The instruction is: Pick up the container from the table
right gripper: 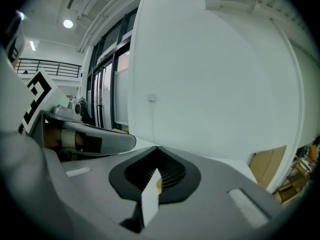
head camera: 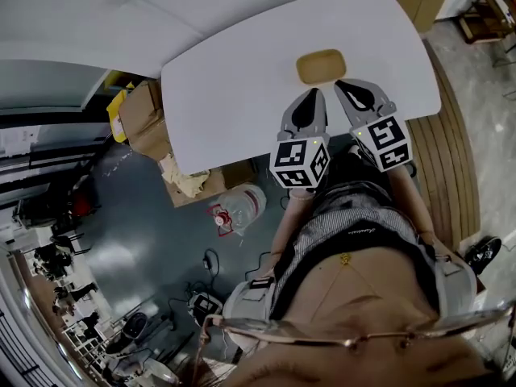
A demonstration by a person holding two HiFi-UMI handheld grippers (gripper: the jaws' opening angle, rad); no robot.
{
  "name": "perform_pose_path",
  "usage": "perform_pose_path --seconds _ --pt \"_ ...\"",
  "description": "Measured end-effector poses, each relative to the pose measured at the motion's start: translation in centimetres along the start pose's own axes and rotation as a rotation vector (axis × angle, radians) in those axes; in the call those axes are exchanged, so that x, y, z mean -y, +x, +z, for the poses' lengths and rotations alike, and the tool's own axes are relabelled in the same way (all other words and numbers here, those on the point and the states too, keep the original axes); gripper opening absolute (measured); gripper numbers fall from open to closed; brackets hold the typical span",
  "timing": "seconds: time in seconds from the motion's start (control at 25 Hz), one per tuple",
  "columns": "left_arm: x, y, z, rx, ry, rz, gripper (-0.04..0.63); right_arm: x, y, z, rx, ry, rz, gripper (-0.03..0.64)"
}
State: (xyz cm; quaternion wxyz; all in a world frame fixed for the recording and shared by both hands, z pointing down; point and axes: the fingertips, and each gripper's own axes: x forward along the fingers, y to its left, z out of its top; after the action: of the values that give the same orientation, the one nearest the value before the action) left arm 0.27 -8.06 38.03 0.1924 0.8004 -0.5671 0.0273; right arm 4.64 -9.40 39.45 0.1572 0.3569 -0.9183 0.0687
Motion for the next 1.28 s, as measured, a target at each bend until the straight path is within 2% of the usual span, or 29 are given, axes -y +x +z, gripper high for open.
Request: perform_pose_path --seconds 0.24,0.64,1.04,1.28 --pt "-0.9 0.4 -0.3 -0.008 -0.004 0.002 0.002 0.2 0.8 -0.2 0.009 0.002 0.003 0.026" --pt "-2.5 4.4 1.4 -0.024 0.012 -0.105 0.002 3.1 3.1 0.5 -0.017 0.017 -0.115 0.026" --pt "-7.1 6.4 1.3 -0.050 0.002 -0.149 0.002 3.7 8.0 0.7 -0.023 0.019 -0.148 0.026" --pt "-7.9 7.0 1.4 -0.061 0.004 -0.180 0.002 3.9 8.8 0.6 -0.048 0.016 -0.165 0.026"
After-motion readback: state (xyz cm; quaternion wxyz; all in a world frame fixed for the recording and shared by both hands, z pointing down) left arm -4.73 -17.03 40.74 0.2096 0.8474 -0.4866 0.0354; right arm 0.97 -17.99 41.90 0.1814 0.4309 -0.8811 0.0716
